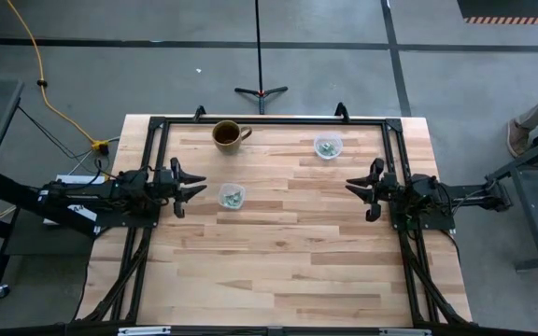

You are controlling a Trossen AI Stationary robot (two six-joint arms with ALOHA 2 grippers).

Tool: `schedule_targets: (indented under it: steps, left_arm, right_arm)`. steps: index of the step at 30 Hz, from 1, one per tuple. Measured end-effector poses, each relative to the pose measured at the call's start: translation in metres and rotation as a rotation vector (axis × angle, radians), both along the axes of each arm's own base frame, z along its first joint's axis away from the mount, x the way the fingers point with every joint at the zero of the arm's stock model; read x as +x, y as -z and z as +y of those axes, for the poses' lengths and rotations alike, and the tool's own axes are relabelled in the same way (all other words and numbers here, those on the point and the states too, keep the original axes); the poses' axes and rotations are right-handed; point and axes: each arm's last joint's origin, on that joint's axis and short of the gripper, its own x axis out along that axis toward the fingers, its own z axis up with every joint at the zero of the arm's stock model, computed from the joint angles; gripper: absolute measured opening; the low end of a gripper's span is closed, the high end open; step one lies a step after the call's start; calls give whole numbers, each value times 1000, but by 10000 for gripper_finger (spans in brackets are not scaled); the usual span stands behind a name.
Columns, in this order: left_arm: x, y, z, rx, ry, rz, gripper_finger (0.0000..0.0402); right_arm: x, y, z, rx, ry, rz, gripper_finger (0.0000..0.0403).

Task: Pick and place Stevia / Truvia into bins
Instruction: Return to Home Position

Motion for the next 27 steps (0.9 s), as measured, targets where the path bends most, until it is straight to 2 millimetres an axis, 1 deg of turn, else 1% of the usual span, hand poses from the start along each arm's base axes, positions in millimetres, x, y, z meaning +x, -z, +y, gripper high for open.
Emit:
schedule_targets:
  steps: [27]
  left_arm:
    - [0, 0, 0, 0, 0, 0, 152]
  right_arm:
    - [0, 0, 0, 0, 0, 0, 71]
